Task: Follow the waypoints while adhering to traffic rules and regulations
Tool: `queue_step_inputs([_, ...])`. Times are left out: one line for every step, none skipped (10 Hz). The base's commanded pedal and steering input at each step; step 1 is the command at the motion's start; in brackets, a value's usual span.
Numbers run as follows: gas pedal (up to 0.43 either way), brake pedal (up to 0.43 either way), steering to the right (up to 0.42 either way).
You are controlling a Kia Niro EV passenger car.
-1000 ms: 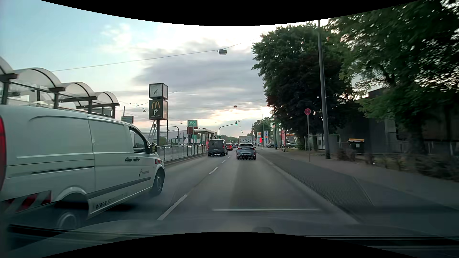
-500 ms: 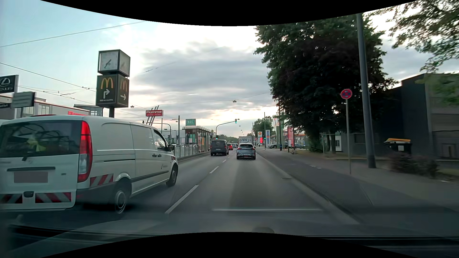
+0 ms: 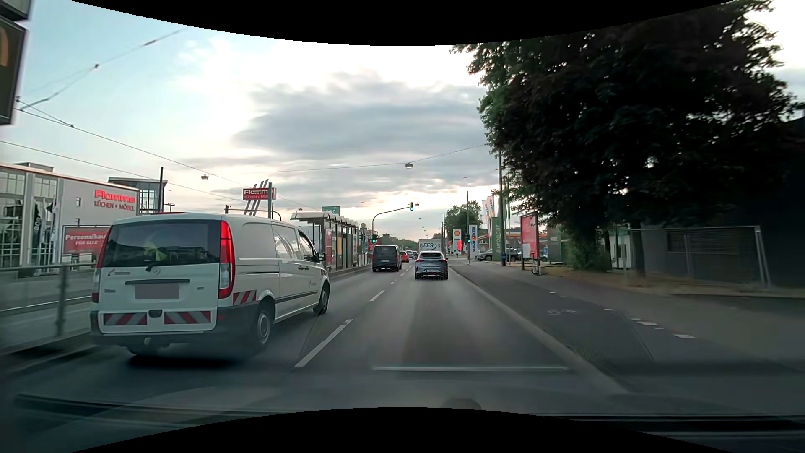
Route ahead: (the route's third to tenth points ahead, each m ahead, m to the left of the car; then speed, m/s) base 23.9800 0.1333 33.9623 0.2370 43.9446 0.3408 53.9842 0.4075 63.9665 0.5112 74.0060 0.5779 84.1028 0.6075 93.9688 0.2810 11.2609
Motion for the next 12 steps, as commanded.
queue_step_inputs([0.039,0.000,-0.003])
queue_step_inputs([0.039,0.000,-0.005])
queue_step_inputs([0.039,0.000,-0.006])
queue_step_inputs([0.039,0.000,-0.005])
queue_step_inputs([0.039,0.000,-0.005])
queue_step_inputs([0.039,0.000,-0.004])
queue_step_inputs([0.039,0.000,-0.004])
queue_step_inputs([0.039,0.000,-0.004])
queue_step_inputs([0.039,0.000,-0.004])
queue_step_inputs([0.039,0.000,-0.004])
queue_step_inputs([0.039,0.000,-0.005])
queue_step_inputs([0.039,0.000,-0.004])
